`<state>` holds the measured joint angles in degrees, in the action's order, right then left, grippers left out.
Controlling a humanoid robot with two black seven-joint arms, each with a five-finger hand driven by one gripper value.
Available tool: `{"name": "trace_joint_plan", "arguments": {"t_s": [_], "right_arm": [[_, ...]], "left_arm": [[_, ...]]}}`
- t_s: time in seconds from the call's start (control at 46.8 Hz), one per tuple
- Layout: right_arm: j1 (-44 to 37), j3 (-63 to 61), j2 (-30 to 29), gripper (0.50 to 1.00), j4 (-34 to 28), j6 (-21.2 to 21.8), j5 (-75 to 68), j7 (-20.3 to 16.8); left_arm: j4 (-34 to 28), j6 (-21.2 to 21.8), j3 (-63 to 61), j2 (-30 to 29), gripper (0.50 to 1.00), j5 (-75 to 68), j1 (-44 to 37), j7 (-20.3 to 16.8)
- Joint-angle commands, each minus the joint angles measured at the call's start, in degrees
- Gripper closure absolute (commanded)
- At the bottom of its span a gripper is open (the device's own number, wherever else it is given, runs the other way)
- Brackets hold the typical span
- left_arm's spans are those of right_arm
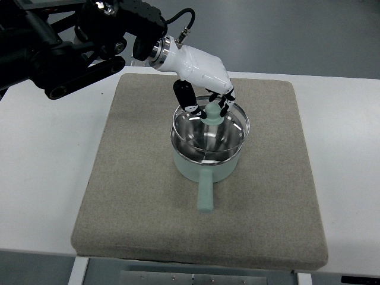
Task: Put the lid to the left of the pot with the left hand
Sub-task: 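Lift the glass lid off the pot with the left hand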
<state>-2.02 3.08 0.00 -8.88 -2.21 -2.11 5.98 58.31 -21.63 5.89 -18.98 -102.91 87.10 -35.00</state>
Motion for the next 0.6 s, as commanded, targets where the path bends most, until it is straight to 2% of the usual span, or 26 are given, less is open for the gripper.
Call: {"name": "trace_joint_plan", "arguments": {"t_s": [0.0,0.384,0.576], "right_arm": [[0.0,0.0,0.0,0.576,0.0,-0.1,0.0,0.0],[0.0,0.0,0.0,0.576,0.0,-0.1,0.0,0.0],[0.0,0.0,0.0,0.576,0.0,0.0,0.0,0.0]], "left_arm": [[-0.1,0.0,0.0,-1.7,1.000,0.3,-0.1,0.0],[-2.7,0.1,-0.2,-8.9,1.000,0.7,-1.5,0.0],[-3.5,1.6,-0.9,-12.0,1.000,0.5,-1.6,0.0]]}}
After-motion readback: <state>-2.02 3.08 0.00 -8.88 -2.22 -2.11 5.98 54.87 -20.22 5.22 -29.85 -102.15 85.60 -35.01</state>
